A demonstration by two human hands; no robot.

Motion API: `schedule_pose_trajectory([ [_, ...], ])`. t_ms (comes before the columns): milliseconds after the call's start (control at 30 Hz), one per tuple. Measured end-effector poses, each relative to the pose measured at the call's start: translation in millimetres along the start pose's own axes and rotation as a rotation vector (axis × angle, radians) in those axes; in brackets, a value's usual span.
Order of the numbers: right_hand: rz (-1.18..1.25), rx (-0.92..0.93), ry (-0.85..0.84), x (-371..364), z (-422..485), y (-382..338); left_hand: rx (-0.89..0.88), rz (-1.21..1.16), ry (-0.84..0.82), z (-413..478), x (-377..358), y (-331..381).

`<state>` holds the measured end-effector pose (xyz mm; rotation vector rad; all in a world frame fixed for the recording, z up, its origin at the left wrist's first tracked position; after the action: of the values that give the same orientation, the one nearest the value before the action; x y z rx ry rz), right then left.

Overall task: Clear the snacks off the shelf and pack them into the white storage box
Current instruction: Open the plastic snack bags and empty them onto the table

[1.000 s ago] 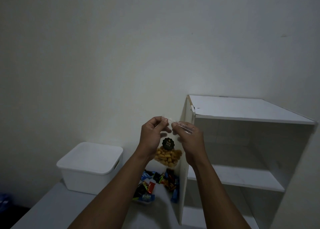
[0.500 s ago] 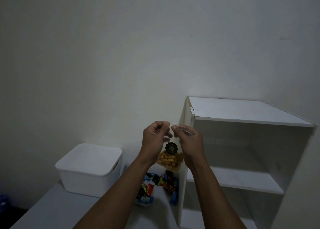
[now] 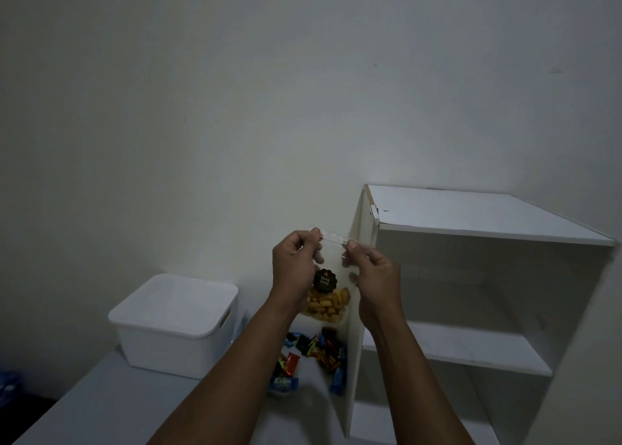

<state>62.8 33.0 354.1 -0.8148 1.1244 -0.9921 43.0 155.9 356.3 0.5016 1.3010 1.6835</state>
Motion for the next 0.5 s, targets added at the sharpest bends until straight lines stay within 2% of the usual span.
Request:
schedule_pose_trajectory([
  [67, -0.011, -0.025, -0.038, 1.3, -2.0, 2.0, 0.05, 0.004, 0.008, 3.0, 0.3, -4.8],
  [133, -0.049, -0.033, -0.069, 5.5, -3.4, 4.1, 0.057, 0.104, 0.01, 5.0, 1.6, -11.7],
  [200, -0.1, -0.019, -0.043, 10.4, -4.5, 9.5, 0.017, 0.301, 0.089, 5.9, 4.3, -19.2],
  [267, -0.145, 0.009, -0.001, 13.7, -6.0, 17.1, 0.03, 0.396, 0.185, 3.5, 6.6, -21.5],
  [333, -0.161, 0.048, -0.03, 15.2, -8.3, 23.6, 0.176, 0.287, 0.108, 2.8, 5.1, -20.8],
  [400, -0.162, 0.077, -0.125, 15.8, -11.0, 27.6, 0.384, 0.066, -0.036, 1.6, 2.7, -17.3],
  [500, -0.136, 0.085, -0.232, 17.2, -11.5, 31.1, 0.483, -0.103, -0.122, 2.8, 4.4, -17.5],
])
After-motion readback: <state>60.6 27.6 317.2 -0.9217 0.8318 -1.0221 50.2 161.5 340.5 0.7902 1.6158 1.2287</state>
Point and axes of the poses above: each hand's wrist, its own z-axis towards the middle knuckle, its own x-axis out of the back of the hand, y = z × x, the point moved 1 cm from there along z, towards the middle knuckle, and after that the axes turned 3 degrees about z, right-handed, at the moved point
